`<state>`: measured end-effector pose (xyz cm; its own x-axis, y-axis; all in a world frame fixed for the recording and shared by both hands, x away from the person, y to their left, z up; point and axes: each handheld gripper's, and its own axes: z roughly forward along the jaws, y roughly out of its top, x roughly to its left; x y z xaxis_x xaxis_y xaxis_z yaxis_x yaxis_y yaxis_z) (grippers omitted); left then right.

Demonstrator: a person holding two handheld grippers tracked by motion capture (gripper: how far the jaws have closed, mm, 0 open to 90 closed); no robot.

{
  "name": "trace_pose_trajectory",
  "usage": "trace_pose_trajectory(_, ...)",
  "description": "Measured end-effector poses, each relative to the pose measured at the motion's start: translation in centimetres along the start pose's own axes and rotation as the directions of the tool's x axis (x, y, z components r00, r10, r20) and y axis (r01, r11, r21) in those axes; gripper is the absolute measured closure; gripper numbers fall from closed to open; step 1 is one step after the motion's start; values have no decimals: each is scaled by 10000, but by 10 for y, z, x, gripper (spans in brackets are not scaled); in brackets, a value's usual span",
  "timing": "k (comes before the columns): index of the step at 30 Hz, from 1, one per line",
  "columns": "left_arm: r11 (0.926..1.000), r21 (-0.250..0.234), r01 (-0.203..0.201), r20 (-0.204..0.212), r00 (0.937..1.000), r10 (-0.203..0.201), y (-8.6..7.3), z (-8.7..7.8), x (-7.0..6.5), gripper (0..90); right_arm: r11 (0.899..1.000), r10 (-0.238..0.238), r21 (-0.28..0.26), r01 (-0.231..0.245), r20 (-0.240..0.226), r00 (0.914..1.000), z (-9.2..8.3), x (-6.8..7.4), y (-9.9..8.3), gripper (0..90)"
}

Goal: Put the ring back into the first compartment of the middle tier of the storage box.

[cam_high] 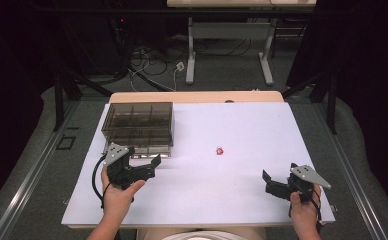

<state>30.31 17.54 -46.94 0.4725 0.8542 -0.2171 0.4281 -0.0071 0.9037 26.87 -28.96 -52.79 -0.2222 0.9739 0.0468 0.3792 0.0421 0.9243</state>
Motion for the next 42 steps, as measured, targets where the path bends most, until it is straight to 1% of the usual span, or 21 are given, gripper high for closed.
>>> trace_pose_trajectory(2,10000,12,-48,15,10000,48,2,2,-2,1,10000,7,-17,-7,8,10000,1,0,-1,0)
trace_pose_trajectory(3,10000,43,-48,57,10000,48,4,4,-4,1,9998,39,175,-37,-94,9999,1,-1,-1,0)
trace_pose_trajectory(4,9998,109,-186,103,9998,185,8,8,-7,1,9996,45,267,-42,-135,9999,2,-1,-1,0)
trace_pose_trajectory(5,9998,127,-173,147,9997,171,10,10,-9,1,10000,49,28,-49,-101,9999,4,0,-2,0)
trace_pose_trajectory(6,9998,127,-173,147,9997,171,10,10,-9,1,10000,49,28,-49,-101,9999,4,0,-2,0)
trace_pose_trajectory(7,9996,169,-205,191,9996,202,12,11,-11,1,9996,34,295,-25,-286,9996,2,0,-1,0)
trace_pose_trajectory(10,9993,292,-235,351,9991,224,20,19,-16,1,9989,-74,460,95,-452,9990,-1,0,0,0)
trace_pose_trajectory(11,9993,292,-235,351,9991,224,20,19,-16,1,9989,-74,460,95,-452,9990,-1,0,0,0)
trace_pose_trajectory(13,9988,403,-281,403,9988,264,26,24,-19,1,9998,-159,133,165,-495,9987,-2,2,0,0)
trace_pose_trajectory(14,9988,403,-281,403,9988,264,26,24,-19,1,9998,-159,133,165,-495,9987,-2,2,0,0)
trace_pose_trajectory(15,9991,412,-108,515,9986,87,29,27,-22,1,9994,-262,212,275,-599,9979,-4,4,1,0)
trace_pose_trajectory(17,9991,427,-57,569,9984,32,31,28,-23,1,9992,-391,100,397,-546,9977,-4,5,1,0)
trace_pose_trajectory(19,9989,462,40,638,9979,-69,35,31,-25,1,9990,-407,147,416,-551,9976,-4,5,1,0)
trace_pose_trajectory(23,9986,535,-8,698,9976,-30,44,38,-30,1,9996,-253,135,261,-553,9981,-4,6,2,0)
trace_pose_trajectory(26,9984,561,12,744,9972,-53,49,43,-34,1,9993,-301,184,311,-536,9981,-3,6,1,0)
trace_pose_trajectory(28,9983,591,-19,762,9971,-27,51,44,-35,1,9996,-141,234,152,-496,9987,-3,7,1,0)
trace_pose_trajectory(30,9983,587,13,775,9970,-58,54,48,-38,1,9994,-156,312,171,-488,9987,-3,7,2,0)
trace_pose_trajectory(31,9981,618,-58,787,9969,9,56,50,-39,1,9994,-153,290,169,-521,9985,-2,7,1,0)
trace_pose_trajectory(35,9963,844,-163,835,9965,93,63,61,-47,2,9995,-184,245,199,-578,9982,-1,8,1,0)
trace_pose_trajectory(37,9962,857,-175,871,9962,100,64,64,-49,1,9995,-182,235,195,-575,9982,-2,8,1,0)
trace_pose_trajectory(42,9938,1092,-227,951,9954,123,70,79,-57,1,9994,-164,305,183,-622,9979,-2,6,1,0)
